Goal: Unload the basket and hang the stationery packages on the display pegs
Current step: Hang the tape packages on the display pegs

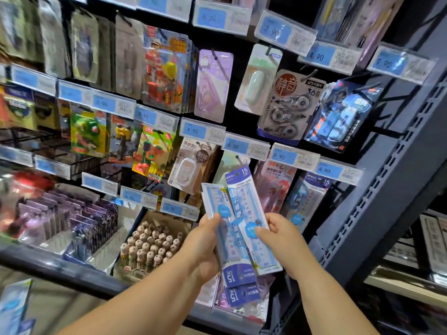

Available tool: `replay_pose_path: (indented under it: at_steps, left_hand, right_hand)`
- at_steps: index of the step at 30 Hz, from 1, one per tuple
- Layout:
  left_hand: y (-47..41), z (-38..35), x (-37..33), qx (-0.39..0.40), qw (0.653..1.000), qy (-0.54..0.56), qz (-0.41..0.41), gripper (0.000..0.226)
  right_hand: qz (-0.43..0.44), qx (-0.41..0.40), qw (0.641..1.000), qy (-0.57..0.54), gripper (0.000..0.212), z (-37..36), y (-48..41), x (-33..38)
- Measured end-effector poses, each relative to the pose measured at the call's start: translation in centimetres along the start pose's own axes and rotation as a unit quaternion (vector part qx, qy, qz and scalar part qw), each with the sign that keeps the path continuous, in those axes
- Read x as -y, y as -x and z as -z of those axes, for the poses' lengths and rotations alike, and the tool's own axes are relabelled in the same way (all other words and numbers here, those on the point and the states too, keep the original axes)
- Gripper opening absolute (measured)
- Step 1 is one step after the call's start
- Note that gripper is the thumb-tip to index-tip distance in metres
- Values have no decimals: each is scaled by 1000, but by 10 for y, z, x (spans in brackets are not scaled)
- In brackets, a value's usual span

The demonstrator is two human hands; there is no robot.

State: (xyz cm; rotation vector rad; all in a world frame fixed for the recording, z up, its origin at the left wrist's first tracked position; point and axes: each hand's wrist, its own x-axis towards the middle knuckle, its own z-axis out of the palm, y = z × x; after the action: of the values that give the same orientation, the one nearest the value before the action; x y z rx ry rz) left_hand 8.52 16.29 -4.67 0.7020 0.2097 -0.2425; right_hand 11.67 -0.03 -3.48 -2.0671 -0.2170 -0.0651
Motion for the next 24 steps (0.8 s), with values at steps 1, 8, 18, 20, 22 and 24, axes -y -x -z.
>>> replay_pose_path:
  at_steps: [1,8,18,20,22,24]
  left_hand:
    - [0,0,0,4,1000,-3,3,34]
    - [-2,2,4,17,999,-23,-15,35]
    - [-3,1,8,22,999,-23,0,40]
    - [-5,1,7,16,1000,-24,-1,40]
    - [-6,1,7,12,1000,-22,-5,41]
    - [-8,2,6,5,1000,-23,-9,41]
  right_hand:
    - [-8,-7,1000,-21,13,4,0,-2]
    - [-67,-82,972,-208,16,36,-2,-36]
    - [-89,-240,944,-210,17,53,-6,-63]
    - [-98,-248,940,-211,16,53,-6,-67]
    - [-105,-257,937,-212,15,53,-7,-72]
    - [-109,-268,933,-213,16,53,-9,-75]
